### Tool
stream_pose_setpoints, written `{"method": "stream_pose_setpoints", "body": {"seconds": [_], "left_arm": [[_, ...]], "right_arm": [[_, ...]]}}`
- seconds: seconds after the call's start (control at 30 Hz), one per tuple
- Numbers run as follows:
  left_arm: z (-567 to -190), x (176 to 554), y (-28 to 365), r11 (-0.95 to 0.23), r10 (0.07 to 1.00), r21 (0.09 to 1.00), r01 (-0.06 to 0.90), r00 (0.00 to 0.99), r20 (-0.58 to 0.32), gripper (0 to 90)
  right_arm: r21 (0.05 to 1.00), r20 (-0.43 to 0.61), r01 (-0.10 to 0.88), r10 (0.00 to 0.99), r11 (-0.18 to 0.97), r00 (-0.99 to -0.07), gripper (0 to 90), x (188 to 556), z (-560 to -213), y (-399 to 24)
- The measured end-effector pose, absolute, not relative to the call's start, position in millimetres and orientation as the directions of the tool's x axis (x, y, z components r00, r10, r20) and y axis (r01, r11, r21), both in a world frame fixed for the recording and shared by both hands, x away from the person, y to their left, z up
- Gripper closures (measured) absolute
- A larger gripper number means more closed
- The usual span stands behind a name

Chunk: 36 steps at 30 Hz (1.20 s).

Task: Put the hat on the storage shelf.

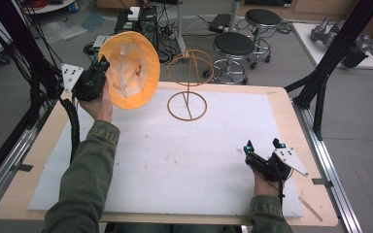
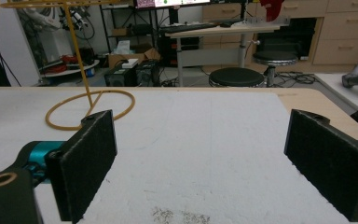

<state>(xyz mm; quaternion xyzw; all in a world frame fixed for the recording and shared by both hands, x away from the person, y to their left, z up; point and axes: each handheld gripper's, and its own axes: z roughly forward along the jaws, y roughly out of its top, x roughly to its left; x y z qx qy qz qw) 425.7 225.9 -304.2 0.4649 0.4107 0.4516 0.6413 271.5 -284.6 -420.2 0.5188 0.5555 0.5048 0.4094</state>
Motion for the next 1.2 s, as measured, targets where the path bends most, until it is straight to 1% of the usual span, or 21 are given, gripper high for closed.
{"method": "stream_pose_setpoints", "body": {"seconds": [0.1, 0.23, 0.4, 0.57, 0.7, 0.83, 0.97, 1.2], "left_arm": [[-295.9, 432.1, 222.9, 0.155, 0.964, 0.967, -0.204, 0.246, -0.102, 86.6], [-286.0, 441.8, 215.6, 0.124, 0.969, 0.971, -0.202, 0.236, -0.075, 86.6], [-275.5, 455.1, 204.9, 0.119, 0.967, 0.974, -0.192, 0.245, -0.070, 86.6], [-262.9, 466.0, 193.4, 0.116, 0.966, 0.971, -0.209, 0.250, -0.061, 86.6], [-260.0, 473.3, 181.7, 0.081, 0.967, 0.972, -0.219, 0.252, -0.024, 86.6], [-260.5, 479.6, 170.6, 0.095, 0.966, 0.975, -0.202, 0.256, -0.041, 86.6], [-262.6, 482.4, 157.8, 0.059, 0.963, 0.979, -0.197, 0.270, -0.004, 86.7], [-254.3, 481.5, 139.9, 0.055, 0.955, 0.974, -0.221, 0.296, 0.013, 86.7]], "right_arm": [[0.986, 0.069, 0.162, 0.990, -0.048, -0.127, 8.0, 271.7, -420.3, -284.5], [0.985, 0.068, 0.166, 0.989, -0.046, -0.129, 8.0, 271.8, -420.4, -284.4], [0.984, 0.069, 0.170, 0.989, -0.046, -0.135, 8.1, 271.8, -420.6, -284.7], [0.985, 0.069, 0.169, 0.987, -0.043, -0.145, 8.0, 271.9, -420.9, -286.0], [0.983, 0.080, 0.177, 0.985, -0.053, -0.155, 8.0, 272.4, -421.2, -286.0], [0.983, 0.077, 0.176, 0.984, -0.047, -0.163, 8.0, 271.6, -421.1, -284.6], [0.983, 0.074, 0.181, 0.983, -0.042, -0.171, 8.1, 271.3, -421.3, -283.9], [0.983, 0.071, 0.180, 0.983, -0.039, -0.171, 8.0, 272.4, -421.7, -284.2]]}}
